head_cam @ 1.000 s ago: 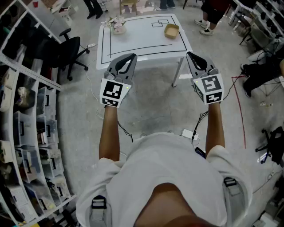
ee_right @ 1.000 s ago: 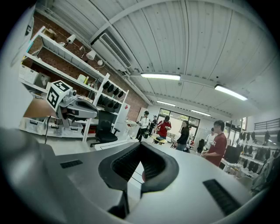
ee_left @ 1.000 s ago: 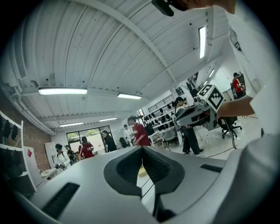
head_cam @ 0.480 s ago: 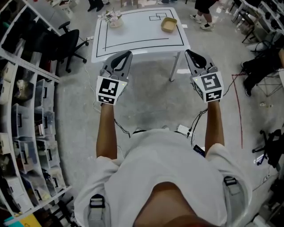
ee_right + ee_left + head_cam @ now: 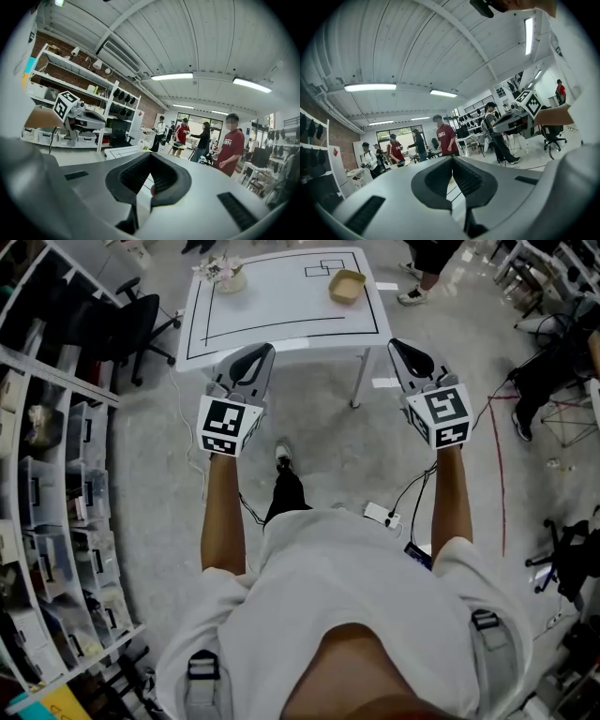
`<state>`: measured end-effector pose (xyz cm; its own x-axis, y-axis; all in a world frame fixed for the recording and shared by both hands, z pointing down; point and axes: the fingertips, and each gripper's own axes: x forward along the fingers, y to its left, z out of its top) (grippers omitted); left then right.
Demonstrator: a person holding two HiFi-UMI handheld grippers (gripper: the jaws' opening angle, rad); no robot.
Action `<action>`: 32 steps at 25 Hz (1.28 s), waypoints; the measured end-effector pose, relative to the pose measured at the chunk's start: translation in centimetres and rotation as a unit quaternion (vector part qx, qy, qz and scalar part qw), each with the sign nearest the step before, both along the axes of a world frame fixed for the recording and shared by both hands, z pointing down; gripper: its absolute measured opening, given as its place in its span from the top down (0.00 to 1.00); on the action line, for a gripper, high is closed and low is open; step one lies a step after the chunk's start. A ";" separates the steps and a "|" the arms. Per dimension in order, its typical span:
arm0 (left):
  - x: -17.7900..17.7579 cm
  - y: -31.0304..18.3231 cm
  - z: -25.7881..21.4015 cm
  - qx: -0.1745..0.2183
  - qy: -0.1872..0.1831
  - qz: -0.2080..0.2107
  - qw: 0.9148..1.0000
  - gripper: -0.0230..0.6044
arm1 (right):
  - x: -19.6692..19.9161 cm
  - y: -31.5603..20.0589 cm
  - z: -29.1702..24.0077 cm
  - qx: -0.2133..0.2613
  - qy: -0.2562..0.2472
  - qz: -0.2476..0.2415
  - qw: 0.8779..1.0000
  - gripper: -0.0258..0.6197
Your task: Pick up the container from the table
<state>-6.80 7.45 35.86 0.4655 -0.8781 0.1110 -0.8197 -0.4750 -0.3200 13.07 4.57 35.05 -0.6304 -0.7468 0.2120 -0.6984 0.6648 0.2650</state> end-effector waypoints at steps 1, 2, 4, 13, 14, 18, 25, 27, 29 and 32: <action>-0.1 -1.1 0.3 -0.001 0.001 0.002 1.000 0.93 | -0.2 -1.0 0.2 -0.002 0.001 0.001 1.000 0.94; -0.2 -2.3 0.5 -0.002 0.001 0.004 1.000 0.93 | -0.5 -2.0 0.5 -0.003 0.003 0.002 1.000 0.94; -0.9 -4.7 1.0 -0.002 -0.001 0.008 1.000 0.93 | -1.1 -4.4 1.1 -0.002 0.009 0.005 1.000 0.94; -5.9 -19.6 -0.3 0.009 -0.009 0.048 0.999 0.93 | -6.9 -17.8 -0.7 0.005 -0.025 0.037 0.999 0.94; -6.5 -21.4 -0.5 0.008 -0.009 0.053 0.999 0.93 | -7.5 -19.3 -1.0 0.004 -0.027 0.044 0.999 0.94; -8.8 -28.0 -0.5 0.002 -0.004 0.070 0.998 0.93 | -9.5 -25.0 -0.9 -0.011 -0.025 0.063 0.998 0.94; -9.1 -35.6 2.6 -0.036 -0.009 0.103 0.994 0.93 | -9.7 -31.6 2.3 -0.042 -0.011 0.097 0.994 0.94; -8.3 -37.3 4.1 -0.054 -0.008 0.105 0.993 0.93 | -8.7 -32.9 3.6 -0.055 -0.008 0.099 0.994 0.94; -6.8 -38.8 5.6 -0.069 -0.010 0.110 0.991 0.93 | -7.0 -34.3 4.9 -0.066 -0.009 0.101 0.993 0.94; -3.8 -41.2 8.0 -0.098 -0.016 0.113 0.989 0.93 | -3.9 -36.7 6.7 -0.086 -0.019 0.103 0.991 0.94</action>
